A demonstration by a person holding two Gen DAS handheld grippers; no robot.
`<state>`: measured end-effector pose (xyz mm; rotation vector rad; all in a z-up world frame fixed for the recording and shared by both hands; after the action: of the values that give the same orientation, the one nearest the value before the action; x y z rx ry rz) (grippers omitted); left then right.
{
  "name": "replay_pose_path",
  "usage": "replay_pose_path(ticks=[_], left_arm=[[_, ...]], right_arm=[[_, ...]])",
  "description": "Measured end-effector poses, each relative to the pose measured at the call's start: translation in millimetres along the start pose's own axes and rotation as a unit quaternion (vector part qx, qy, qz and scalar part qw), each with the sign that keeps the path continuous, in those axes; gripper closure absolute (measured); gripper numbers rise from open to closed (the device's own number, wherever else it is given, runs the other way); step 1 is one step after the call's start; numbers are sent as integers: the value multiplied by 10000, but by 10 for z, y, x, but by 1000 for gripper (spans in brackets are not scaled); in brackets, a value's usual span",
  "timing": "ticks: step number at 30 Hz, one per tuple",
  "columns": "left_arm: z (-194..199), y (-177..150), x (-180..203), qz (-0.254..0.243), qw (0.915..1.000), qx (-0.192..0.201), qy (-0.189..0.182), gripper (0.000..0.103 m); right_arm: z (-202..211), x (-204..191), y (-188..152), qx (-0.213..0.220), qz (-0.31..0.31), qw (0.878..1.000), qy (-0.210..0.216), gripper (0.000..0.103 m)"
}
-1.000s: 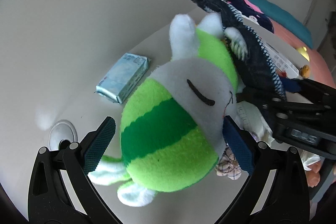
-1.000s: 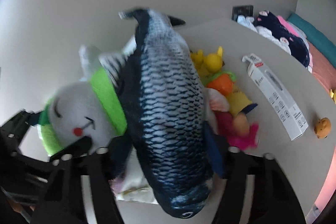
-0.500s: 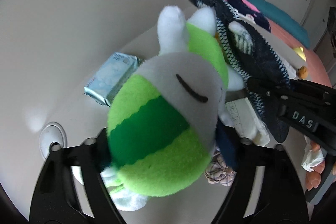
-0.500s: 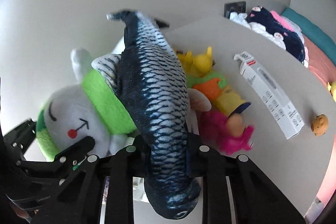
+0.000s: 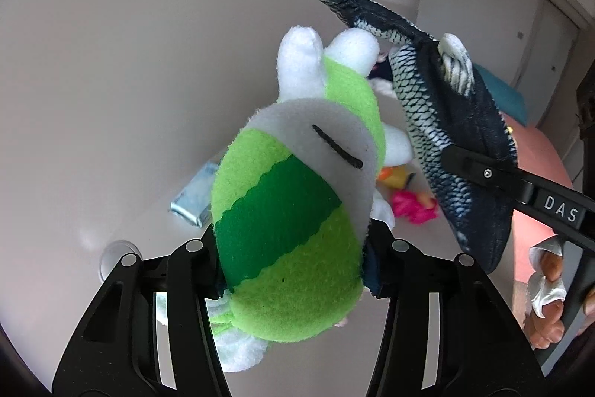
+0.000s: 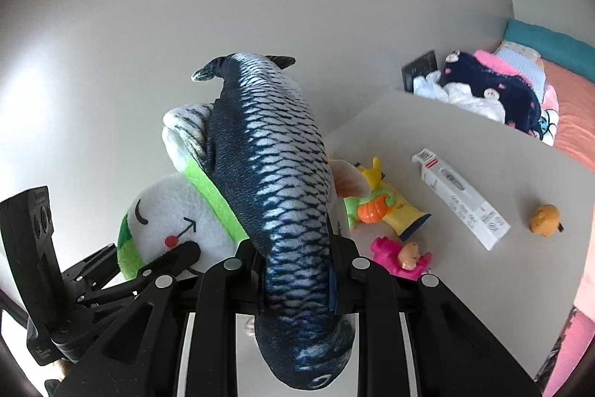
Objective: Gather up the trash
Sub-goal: 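Carry both plushes to the black trash bag and open both tools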
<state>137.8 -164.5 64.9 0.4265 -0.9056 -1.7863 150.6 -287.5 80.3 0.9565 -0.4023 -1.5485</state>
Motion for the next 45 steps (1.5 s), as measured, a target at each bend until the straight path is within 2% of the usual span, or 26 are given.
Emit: replay_pose_path(ticks=[9,16,22,31,35,40,45], left_arm=[[478,-107,737,-466,9981,193,-356,51],[546,-262,1540,-865,9933,131,-755,51],[515,-497,2233,-1233,9859,5,-1134,51],[360,-1100,3369,-1786,9672,-402,-1763,51],[225,-1491,3856,-2071,9546,-708,-2018,51],[92,-1894,4297,-2382,9394,-1037,-2236,51],[-12,-2155,4596,-2536,9302,-1264,-2333,51]], right_arm=[[944,353,-45,556,-448,9974,101,78],[1598,890,-307,842,-714,9937,-187,77],[2045,1370,-572,990,-936,9892,-544,77],[2617,2187,-1185,1008,-1429,9774,-1188,76],[2842,2603,-1531,970,-1790,9678,-1479,76],[3109,3065,-1928,940,-2227,9530,-1826,76],[3216,3382,-2192,851,-2464,9417,-2126,76]])
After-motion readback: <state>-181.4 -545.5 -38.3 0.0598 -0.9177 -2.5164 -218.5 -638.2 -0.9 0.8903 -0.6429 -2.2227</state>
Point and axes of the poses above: each gripper's, at about its wrist camera, not at the fingertips, and z roughly against the way its jaws point, x to its right, y to its top, the point moved 9 cm from there along -z, roughly the way its jaws point, and after that the axes turned 2 degrees about -y, right-handed, at the moved point
